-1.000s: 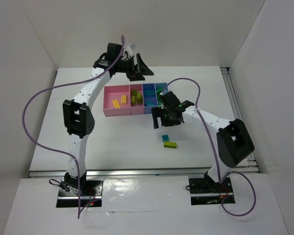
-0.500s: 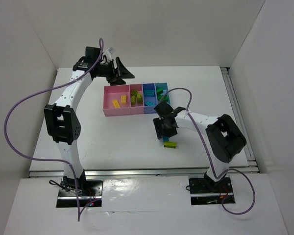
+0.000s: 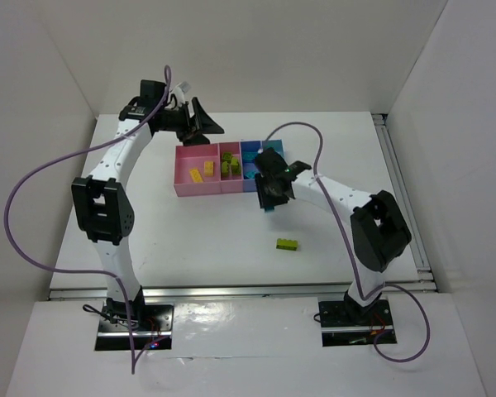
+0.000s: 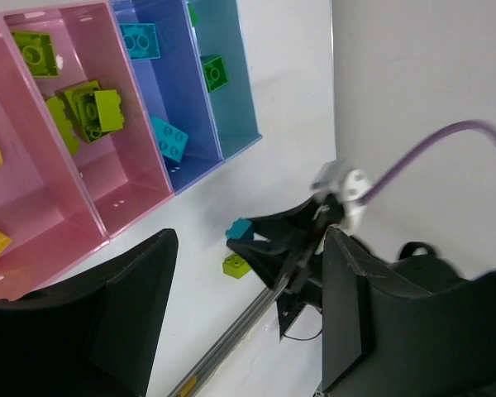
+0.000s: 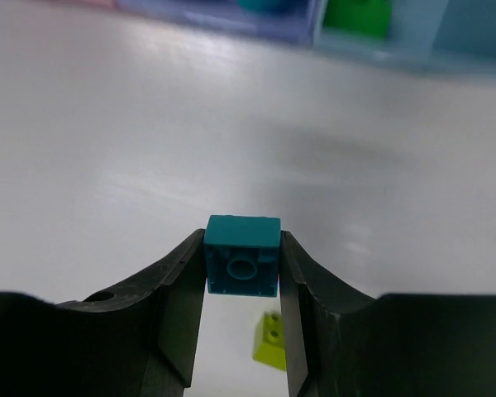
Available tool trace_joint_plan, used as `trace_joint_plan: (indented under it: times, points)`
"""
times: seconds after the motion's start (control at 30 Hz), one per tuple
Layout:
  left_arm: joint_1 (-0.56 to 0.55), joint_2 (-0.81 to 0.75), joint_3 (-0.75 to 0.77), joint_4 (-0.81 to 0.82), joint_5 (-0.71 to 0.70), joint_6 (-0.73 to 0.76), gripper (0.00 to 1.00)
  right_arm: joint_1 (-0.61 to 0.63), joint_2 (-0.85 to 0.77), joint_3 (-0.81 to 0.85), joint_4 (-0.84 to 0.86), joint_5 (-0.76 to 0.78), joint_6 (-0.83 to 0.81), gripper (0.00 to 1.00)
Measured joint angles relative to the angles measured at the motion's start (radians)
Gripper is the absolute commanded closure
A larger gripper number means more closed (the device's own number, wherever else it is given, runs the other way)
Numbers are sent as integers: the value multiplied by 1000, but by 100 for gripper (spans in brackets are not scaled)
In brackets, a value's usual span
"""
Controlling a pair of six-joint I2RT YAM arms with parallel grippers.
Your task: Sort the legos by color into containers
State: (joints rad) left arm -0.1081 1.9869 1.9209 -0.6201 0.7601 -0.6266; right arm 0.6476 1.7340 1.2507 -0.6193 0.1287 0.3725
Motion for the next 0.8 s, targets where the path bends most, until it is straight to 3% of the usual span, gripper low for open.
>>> trace_joint_plan:
  times: [0.23, 0.3, 0.37, 0.5, 0.57, 0.67, 0.8]
  points:
    - [37, -69, -83, -9, -12, 25, 28, -57, 151, 352, 10, 29, -66, 73]
    - [48, -85, -101, -13, -15, 27, 28, -87, 218, 441, 21, 27, -86, 65]
    - [56, -90, -109, -16, -16, 29, 28, -110, 291, 520, 25, 22, -105, 43]
    - [60, -90, -120, -19, -22, 45, 28, -134, 403, 629, 29, 18, -131, 24]
    - [60, -90, -130, -21, -22, 48, 28, -132, 415, 630, 26, 18, -140, 24]
    - [60, -93, -151, -27, -22, 48, 28, -128, 385, 595, 49, 33, -145, 34]
    - [59, -97, -166, -35, -26, 52, 28, -128, 151, 296, 102, 62, -130, 34]
